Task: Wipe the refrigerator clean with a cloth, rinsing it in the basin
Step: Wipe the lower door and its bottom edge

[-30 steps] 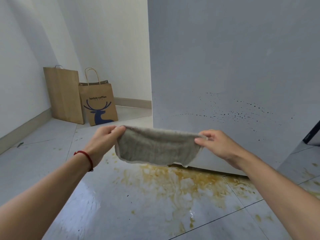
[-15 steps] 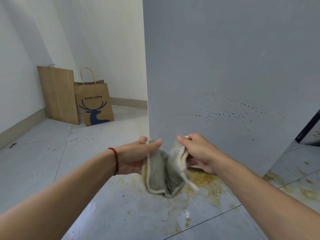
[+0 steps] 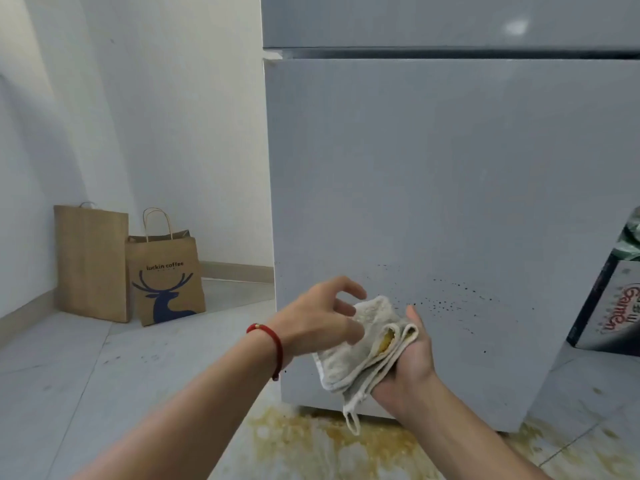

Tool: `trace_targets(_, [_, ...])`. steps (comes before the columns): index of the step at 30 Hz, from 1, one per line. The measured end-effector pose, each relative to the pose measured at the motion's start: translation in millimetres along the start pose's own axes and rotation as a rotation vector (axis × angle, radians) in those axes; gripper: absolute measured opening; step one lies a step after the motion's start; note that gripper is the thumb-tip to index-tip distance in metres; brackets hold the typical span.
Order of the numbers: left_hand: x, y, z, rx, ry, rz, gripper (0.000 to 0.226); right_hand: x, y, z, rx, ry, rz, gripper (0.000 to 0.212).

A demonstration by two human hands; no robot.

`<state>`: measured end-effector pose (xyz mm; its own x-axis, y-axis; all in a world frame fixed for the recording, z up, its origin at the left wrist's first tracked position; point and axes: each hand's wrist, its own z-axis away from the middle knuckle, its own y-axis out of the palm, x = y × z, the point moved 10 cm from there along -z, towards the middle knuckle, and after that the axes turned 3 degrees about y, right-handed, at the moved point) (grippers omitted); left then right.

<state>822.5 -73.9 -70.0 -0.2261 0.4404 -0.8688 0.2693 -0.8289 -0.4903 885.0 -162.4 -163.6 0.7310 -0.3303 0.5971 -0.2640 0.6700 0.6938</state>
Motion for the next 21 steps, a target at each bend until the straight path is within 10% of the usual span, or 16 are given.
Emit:
trace_targets(7, [22.5,-122.0,15.5,-0.733,0.056,0.251,0.019,120.8,67.6,70.9,0.041,-1.003,0.417,0.028])
trace_targets(10, [44.2,-141.2,19.4,-0.841,0.037,0.355,0.022,123.3,128.0,63.6,-0.211,-1.564,1.140,0.060])
trace_targets(13, [57.6,-154.1,23.6,-0.891,0.039,0.348,0.029,74.6,177.1,-28.6,-0.394,-1.664,1.927,0.081])
trace_targets(17, [74.0,-156.4,27.0,-0.955,0.025,0.387,0.028,6.8,197.2,-104.5,-0.446,-1.681,2.127,0.071])
trace_targets(21, [72.4,-146.0,28.8,-0.976,0.025,0.300,0.026,-50.6,192.5,-128.3,-0.053,-1.827,2.559,0.065])
